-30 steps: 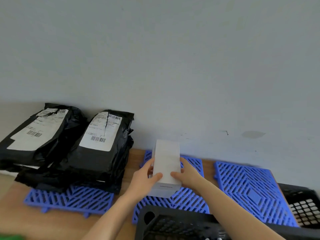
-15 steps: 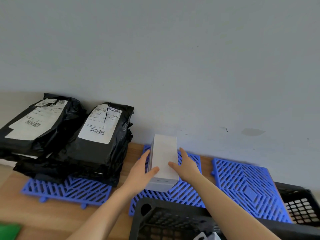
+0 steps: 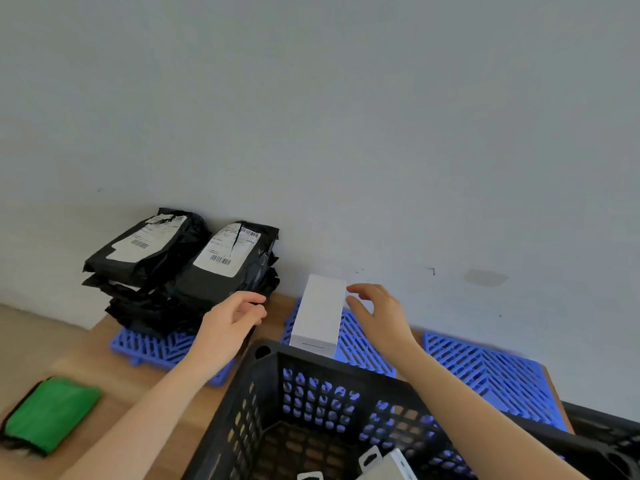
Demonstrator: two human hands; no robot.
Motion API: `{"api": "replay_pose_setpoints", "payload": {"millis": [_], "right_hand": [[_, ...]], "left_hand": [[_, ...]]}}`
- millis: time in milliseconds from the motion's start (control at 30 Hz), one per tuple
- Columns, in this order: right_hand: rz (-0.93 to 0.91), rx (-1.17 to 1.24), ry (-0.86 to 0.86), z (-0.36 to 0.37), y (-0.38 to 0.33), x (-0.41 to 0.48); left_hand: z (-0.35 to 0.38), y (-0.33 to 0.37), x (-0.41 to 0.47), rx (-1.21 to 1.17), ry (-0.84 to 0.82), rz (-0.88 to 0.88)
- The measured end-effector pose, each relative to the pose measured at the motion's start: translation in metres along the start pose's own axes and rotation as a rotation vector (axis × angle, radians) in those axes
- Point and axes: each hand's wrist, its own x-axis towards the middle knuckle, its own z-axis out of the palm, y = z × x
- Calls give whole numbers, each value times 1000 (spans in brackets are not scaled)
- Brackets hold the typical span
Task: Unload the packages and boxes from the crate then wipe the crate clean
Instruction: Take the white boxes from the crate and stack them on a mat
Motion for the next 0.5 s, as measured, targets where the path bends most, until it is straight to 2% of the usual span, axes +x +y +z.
{"api": "replay_pose_setpoints", "payload": {"millis": [233, 500], "right_hand": [[-176, 51, -109, -57, 6, -60], [-267, 23, -210, -93, -5, -122]], "left_hand": [[13, 45, -118, 89, 240, 3], [48, 79, -232, 193, 323, 26]]}}
